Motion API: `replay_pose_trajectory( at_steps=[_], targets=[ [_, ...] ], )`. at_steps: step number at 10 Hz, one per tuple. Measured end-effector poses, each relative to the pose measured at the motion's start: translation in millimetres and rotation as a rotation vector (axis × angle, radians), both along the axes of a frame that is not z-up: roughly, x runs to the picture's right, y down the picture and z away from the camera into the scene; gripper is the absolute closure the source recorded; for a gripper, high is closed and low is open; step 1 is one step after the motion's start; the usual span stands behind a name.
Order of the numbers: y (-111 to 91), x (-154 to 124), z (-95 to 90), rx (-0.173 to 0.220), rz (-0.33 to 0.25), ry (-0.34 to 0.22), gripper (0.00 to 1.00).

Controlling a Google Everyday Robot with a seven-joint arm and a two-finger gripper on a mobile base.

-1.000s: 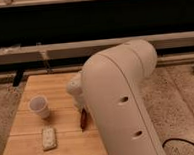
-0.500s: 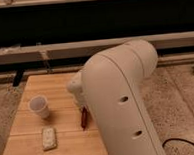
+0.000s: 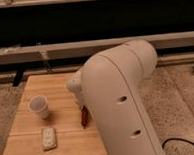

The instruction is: Drag the pepper across the table

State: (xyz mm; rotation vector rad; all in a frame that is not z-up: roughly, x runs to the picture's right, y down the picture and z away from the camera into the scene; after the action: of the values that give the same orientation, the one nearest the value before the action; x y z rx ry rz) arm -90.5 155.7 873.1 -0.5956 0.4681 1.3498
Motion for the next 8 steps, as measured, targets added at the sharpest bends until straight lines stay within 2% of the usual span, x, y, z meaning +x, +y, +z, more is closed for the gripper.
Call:
replay_pose_trajectory(
  at_steps=[8],
  targets=[
    [-22.6, -13.7, 12.1, 0.012, -0.017, -0.017, 1.0]
  ],
)
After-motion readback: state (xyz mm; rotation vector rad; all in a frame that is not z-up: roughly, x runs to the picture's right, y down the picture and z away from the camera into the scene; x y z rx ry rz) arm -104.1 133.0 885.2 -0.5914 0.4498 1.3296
